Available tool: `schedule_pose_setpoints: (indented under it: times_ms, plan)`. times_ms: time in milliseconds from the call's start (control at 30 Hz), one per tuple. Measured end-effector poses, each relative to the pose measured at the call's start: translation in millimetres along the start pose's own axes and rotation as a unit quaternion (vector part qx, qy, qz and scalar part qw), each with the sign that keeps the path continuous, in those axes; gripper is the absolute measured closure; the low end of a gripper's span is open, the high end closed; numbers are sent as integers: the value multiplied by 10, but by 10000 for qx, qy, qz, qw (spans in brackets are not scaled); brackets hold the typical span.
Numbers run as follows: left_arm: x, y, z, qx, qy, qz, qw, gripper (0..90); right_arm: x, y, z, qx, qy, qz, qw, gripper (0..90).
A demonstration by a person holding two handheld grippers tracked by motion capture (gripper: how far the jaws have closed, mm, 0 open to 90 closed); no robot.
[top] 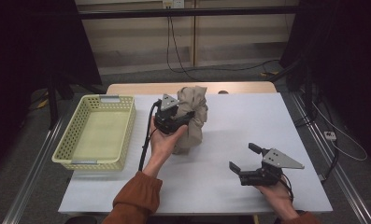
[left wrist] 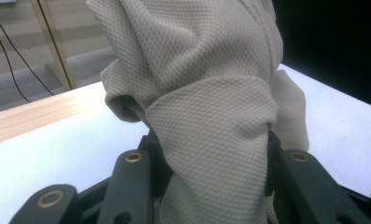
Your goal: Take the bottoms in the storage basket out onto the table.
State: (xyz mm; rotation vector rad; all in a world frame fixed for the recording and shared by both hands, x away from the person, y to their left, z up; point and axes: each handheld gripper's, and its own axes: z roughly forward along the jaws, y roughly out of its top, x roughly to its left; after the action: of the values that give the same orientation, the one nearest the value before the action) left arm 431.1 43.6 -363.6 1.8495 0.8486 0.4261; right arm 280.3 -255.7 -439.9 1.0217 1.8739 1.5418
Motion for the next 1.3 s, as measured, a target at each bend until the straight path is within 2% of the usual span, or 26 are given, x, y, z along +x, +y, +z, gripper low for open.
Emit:
schedule_pose_setpoints:
  times_ms: [200, 433, 900, 1133, 1200, 1300]
  plan:
    - [-3, -55, 41, 102, -20, -47, 9999, 614, -2, 1, -5, -4, -3, 5, 10000, 0]
    - [-61, -77, 77, 237, -145, 126, 9995, 612, 2, -1, -1, 15, 0, -4, 10000, 0]
    - [-8, -226, 229, 620, -153, 46, 9979, 599, -3, -1, -9, 13, -8, -10, 10000, 0]
    - [-15, -266, 296, 831, -147, 117, 9964, 587, 0, -1, -9, 13, -5, -16, 10000, 0]
    - [-20, -282, 319, 834, -137, 82, 9964, 586, 0, -1, -11, 12, -7, -14, 10000, 0]
    - [-13, -300, 352, 918, -67, 179, 9956, 584, -4, -2, -11, 19, -15, -14, 10000, 0]
